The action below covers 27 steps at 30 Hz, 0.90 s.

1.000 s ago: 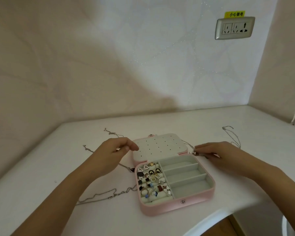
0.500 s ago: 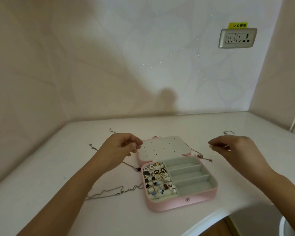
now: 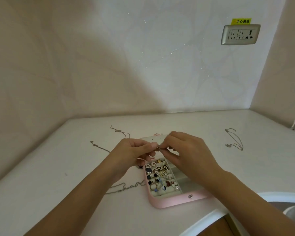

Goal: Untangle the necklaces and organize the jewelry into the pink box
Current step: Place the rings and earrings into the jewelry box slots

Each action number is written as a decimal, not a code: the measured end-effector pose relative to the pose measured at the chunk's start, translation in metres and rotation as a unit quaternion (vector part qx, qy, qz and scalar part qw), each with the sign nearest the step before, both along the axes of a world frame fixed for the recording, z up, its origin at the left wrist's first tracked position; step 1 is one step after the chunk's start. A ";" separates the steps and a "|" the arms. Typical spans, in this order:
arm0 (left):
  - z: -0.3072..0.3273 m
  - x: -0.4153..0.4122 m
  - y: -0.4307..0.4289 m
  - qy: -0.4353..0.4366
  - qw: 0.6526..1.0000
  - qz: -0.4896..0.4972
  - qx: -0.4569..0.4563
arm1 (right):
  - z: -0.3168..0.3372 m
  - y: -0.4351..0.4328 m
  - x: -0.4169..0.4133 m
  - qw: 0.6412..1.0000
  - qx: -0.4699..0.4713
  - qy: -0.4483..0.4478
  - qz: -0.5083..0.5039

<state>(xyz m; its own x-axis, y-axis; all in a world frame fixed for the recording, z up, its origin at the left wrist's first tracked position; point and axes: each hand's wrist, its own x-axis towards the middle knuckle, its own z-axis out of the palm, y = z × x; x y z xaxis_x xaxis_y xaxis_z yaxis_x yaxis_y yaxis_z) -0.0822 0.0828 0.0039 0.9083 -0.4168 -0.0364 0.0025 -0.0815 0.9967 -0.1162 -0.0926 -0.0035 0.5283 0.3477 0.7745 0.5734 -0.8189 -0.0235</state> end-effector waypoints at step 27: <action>-0.003 0.019 0.019 -0.048 0.993 0.060 0.090 | 0.032 0.041 0.029 0.870 -0.129 0.460 -0.122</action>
